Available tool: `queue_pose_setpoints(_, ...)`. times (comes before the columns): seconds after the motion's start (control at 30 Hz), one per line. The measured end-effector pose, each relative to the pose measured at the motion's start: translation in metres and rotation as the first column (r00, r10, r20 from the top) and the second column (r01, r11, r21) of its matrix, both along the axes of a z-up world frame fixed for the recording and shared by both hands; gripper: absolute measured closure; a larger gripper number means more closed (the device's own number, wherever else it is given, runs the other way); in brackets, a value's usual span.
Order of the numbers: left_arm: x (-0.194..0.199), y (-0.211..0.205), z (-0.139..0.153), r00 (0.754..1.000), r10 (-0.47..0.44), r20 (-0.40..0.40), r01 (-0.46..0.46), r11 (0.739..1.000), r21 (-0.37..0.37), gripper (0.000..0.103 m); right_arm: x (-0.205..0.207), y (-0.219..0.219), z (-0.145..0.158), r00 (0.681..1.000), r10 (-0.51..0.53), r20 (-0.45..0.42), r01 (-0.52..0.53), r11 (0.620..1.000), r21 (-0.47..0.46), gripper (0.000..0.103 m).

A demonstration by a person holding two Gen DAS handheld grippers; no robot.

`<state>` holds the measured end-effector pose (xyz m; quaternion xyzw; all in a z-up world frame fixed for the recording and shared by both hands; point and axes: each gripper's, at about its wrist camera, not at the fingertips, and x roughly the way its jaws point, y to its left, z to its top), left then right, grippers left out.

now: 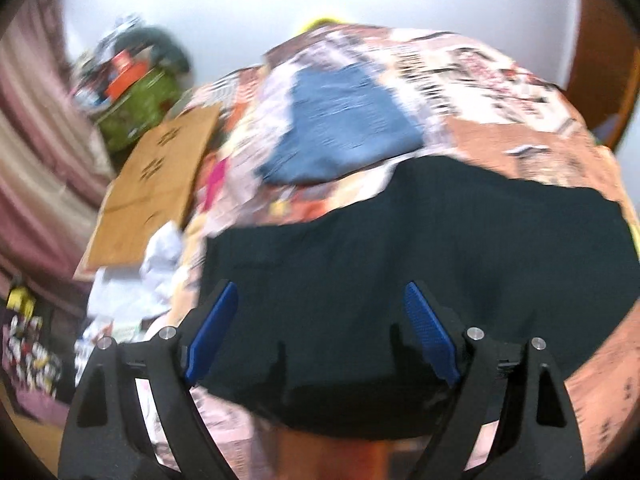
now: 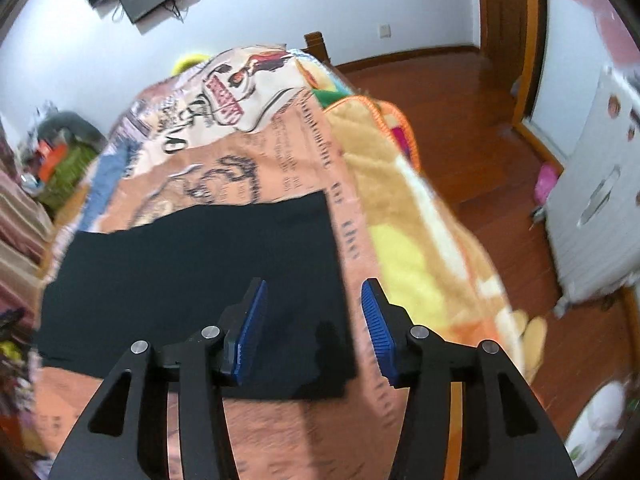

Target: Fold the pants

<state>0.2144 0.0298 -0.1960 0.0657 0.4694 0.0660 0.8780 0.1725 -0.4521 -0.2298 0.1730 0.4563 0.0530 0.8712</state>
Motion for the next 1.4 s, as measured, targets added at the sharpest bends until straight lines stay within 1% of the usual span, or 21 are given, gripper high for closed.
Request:
queue_pose_setpoints(0.03,0.005,-0.013,0.002,0.999,-0.034,0.001,0.034,0.999,-0.012,0.017,-0.005,0.001,-0.001,1.000,-0.005,-0.002,0.005,1.000,0.018,0.051)
queue_pose_setpoints(0.1,0.010,-0.033,0.004,0.996,-0.092,-0.001,0.092,0.995,-0.042,0.017,-0.018,0.003,-0.003,0.999,-0.034,-0.008,0.035,0.998,0.053,0.048)
queue_pose_setpoints(0.23,0.020,-0.074,-0.004,0.979,-0.201,-0.021,0.199,0.977,-0.081,0.017,-0.036,0.007,-0.014,0.997,-0.064,-0.048,0.070,0.988,0.138,0.048)
queue_pose_setpoints(0.37,0.028,-0.109,-0.018,0.958,-0.280,-0.055,0.275,0.957,-0.092,0.017,-0.047,0.013,-0.034,0.990,-0.090,-0.108,0.111,0.970,0.215,0.048)
queue_pose_setpoints(0.4,0.029,-0.119,-0.023,0.950,-0.305,-0.068,0.298,0.949,-0.101,0.017,-0.048,0.014,-0.039,0.988,-0.095,-0.123,0.121,0.966,0.230,0.048)
queue_pose_setpoints(0.53,0.029,-0.146,-0.037,0.928,-0.356,-0.107,0.347,0.933,-0.095,0.017,-0.045,0.012,-0.053,0.981,-0.114,-0.154,0.153,0.952,0.266,0.048)
queue_pose_setpoints(0.63,0.030,-0.157,-0.046,0.917,-0.376,-0.136,0.361,0.925,-0.120,0.017,-0.038,0.008,-0.057,0.981,-0.121,-0.151,0.158,0.951,0.264,0.048)
queue_pose_setpoints(0.77,0.031,-0.168,-0.056,0.908,-0.387,-0.161,0.367,0.919,-0.142,0.017,-0.027,0.002,-0.068,0.978,-0.142,-0.150,0.182,0.936,0.300,0.048)
queue_pose_setpoints(0.93,0.037,-0.176,-0.062,0.906,-0.387,-0.172,0.361,0.918,-0.164,0.017,-0.017,-0.002,-0.074,0.976,-0.174,-0.128,0.206,0.930,0.305,0.048)
queue_pose_setpoints(1.07,0.038,-0.176,-0.065,0.910,-0.378,-0.170,0.350,0.921,-0.173,0.013,-0.008,-0.003,-0.074,0.977,-0.179,-0.116,0.205,0.938,0.281,0.048)
queue_pose_setpoints(1.1,0.038,-0.175,-0.065,0.910,-0.378,-0.168,0.350,0.920,-0.175,0.013,-0.006,-0.004,-0.074,0.976,-0.188,-0.113,0.212,0.942,0.261,0.055)
queue_pose_setpoints(1.13,0.038,-0.174,-0.065,0.911,-0.378,-0.167,0.349,0.920,-0.177,0.013,-0.005,-0.004,-0.074,0.974,-0.195,-0.113,0.217,0.944,0.247,0.066)
queue_pose_setpoints(1.17,0.038,-0.174,-0.066,0.911,-0.377,-0.165,0.348,0.920,-0.180,0.013,-0.003,-0.006,-0.074,0.974,-0.199,-0.112,0.221,0.944,0.244,0.070)
queue_pose_setpoints(1.2,0.038,-0.173,-0.066,0.912,-0.376,-0.164,0.347,0.920,-0.181,0.012,-0.003,-0.009,-0.075,0.973,-0.203,-0.109,0.225,0.941,0.255,0.077)
queue_pose_setpoints(1.3,0.037,-0.173,-0.066,0.913,-0.374,-0.163,0.345,0.921,-0.183,0.012,-0.006,-0.014,-0.072,0.973,-0.214,-0.092,0.231,0.934,0.272,0.084)
queue_pose_setpoints(1.4,0.037,-0.173,-0.066,0.913,-0.375,-0.163,0.345,0.921,-0.182,0.011,-0.008,-0.011,-0.060,0.976,-0.211,-0.055,0.218,0.943,0.251,0.087)
